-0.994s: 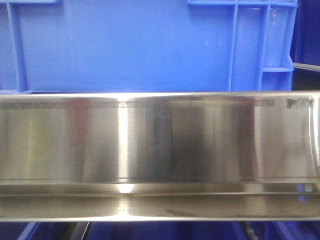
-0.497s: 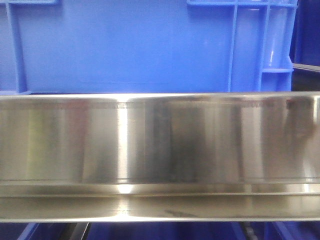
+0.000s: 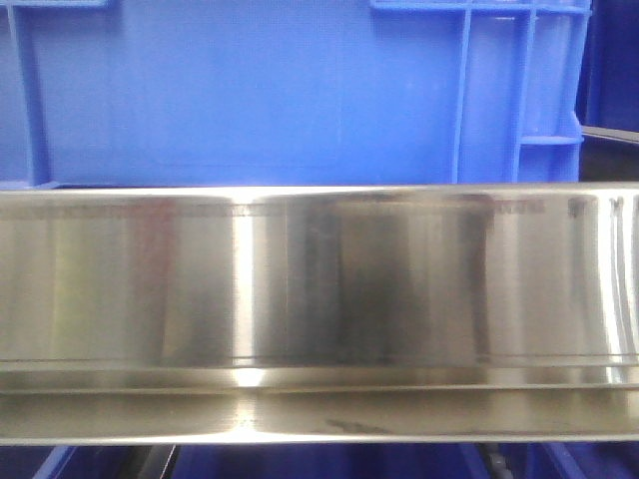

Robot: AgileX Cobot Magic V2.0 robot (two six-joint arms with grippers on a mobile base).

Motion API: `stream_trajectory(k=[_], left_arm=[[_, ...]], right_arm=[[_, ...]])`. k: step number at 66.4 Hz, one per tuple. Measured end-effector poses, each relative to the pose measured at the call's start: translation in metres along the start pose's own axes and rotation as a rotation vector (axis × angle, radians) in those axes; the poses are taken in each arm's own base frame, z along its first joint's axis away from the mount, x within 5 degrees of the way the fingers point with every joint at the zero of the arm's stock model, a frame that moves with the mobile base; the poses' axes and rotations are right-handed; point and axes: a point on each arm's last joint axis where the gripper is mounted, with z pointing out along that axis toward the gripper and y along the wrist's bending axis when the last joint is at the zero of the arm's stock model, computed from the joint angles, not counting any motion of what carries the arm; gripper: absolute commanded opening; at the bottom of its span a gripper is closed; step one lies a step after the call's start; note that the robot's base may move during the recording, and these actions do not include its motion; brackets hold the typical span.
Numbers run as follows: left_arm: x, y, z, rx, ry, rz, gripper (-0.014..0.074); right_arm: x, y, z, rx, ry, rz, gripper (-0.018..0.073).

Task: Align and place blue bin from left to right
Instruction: 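Close both grippers on opposite rims of the blue bin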

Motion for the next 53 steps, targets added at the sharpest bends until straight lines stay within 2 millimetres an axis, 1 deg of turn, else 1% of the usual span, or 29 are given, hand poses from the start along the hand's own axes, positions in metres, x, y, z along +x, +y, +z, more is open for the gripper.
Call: stream_trajectory(k=[3,7,12,16,23,29,39,42,53], left_arm=[[-0.004,0.000,0.012,0.001,0.047,0.000,0.0582],[-0.011,0.001,0.028,0.002,0.095,-0.001,0.0582],[-0.019,0.001,0.043,0.000,0.145,0.002,0.0582],[-0.025,0.002,0.055,-0.008,0.182,0.011,0.0582],[-0.032,0.006,0.072,-0.041,0.246,0.032,0.0582],[-0.036,0.009,0.088,-0.068,0.309,0.027,0.0582],[-0.043,0.011,0.121,-0.082,0.367,0.014,0.0582],[-0.045,0.012,0.131,-0.085,0.373,0.011,0.0582],[-0.044,0.014,0.158,-0.101,0.396,0.007,0.0582]], right_arm=[[-0.006,0.000,0.010,-0.022,0.036,-0.003,0.0570],[-0.011,-0.003,0.030,-0.051,0.106,-0.001,0.0570],[-0.015,-0.008,0.050,-0.039,0.169,0.008,0.0570],[-0.015,-0.018,0.068,0.015,0.252,0.010,0.0570],[-0.017,-0.033,0.086,0.148,0.366,0.036,0.0570],[-0.021,-0.038,0.100,0.207,0.433,0.068,0.0570],[-0.027,-0.023,0.130,0.193,0.499,0.102,0.0570],[-0.026,-0.018,0.142,0.200,0.525,0.101,0.0570],[-0.025,-0.009,0.181,0.224,0.541,0.128,0.0570]])
